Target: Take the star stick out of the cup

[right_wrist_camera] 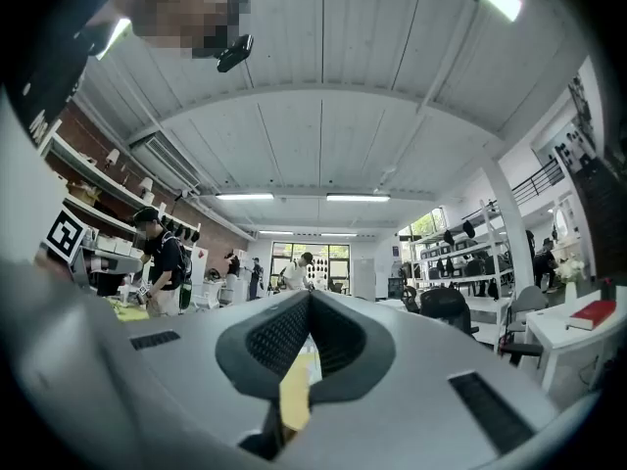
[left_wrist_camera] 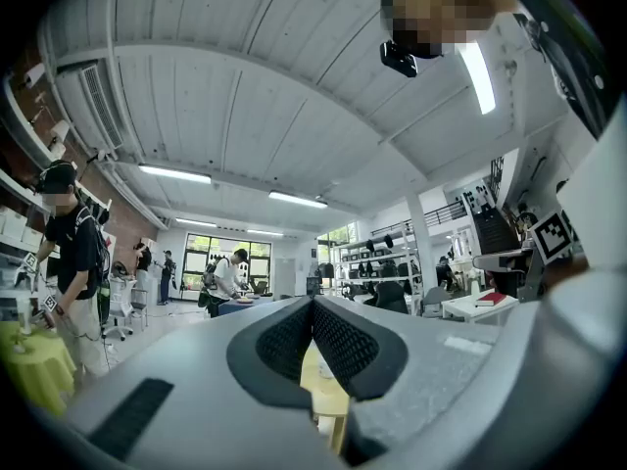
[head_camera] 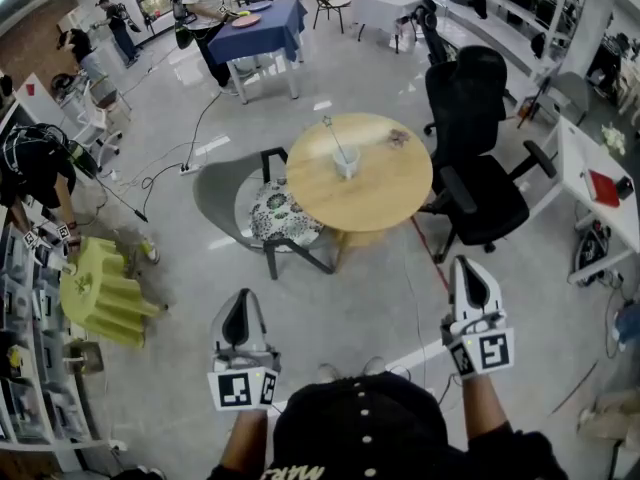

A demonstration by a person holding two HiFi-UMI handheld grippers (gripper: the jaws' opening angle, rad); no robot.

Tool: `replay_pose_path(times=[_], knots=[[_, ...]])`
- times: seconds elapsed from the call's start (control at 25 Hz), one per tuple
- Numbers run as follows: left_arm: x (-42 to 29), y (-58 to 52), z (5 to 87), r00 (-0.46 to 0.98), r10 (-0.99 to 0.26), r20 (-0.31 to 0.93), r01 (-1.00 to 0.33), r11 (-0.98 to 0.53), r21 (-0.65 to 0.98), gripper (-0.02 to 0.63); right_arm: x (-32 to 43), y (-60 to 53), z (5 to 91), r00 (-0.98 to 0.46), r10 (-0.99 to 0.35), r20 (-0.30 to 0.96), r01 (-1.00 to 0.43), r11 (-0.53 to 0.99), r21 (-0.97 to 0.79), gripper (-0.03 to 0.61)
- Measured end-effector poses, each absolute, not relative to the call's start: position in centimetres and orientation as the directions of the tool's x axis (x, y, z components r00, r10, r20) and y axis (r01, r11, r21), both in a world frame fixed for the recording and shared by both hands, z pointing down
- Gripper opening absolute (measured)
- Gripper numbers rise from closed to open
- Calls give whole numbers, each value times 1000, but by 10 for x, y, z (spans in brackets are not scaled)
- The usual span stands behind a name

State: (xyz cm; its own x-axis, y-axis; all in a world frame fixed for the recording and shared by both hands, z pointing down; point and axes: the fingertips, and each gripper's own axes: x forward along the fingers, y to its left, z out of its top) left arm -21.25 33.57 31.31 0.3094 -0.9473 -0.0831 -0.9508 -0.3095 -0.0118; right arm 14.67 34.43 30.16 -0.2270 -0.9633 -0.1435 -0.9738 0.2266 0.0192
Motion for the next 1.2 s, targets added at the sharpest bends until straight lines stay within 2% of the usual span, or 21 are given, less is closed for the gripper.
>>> replay_pose_path(times=[0.36,0.4,0.48,0.52,0.56,0.84,1.2], knots=[[-196,340,319,307,-949,-69,-952,-306,-21,3,164,349,315,-250,-958,-140,-968,252,7,16],[-193,340,319,303,-950,-67,-953,-303,-23,3,167,348,318,-257,-957,-132,-966,258,8,53],[-187,340,321,294,-954,-61,-956,-293,-26,3,175,345,319,-272,-952,-137,-961,276,-11,244],[-184,341,322,289,-956,-58,-957,-287,-26,3,181,344,319,-274,-951,-143,-960,280,-22,289],[-180,341,323,283,-958,-55,-959,-282,-25,3,187,343,321,-272,-951,-146,-960,278,-25,300],[-142,344,336,249,-968,-47,-969,-248,-11,5,221,328,334,-305,-944,-126,-952,307,-1,305],[-136,304,357,226,-974,-20,-974,-226,-5,3,218,277,335,-351,-921,-169,-932,361,-31,305]])
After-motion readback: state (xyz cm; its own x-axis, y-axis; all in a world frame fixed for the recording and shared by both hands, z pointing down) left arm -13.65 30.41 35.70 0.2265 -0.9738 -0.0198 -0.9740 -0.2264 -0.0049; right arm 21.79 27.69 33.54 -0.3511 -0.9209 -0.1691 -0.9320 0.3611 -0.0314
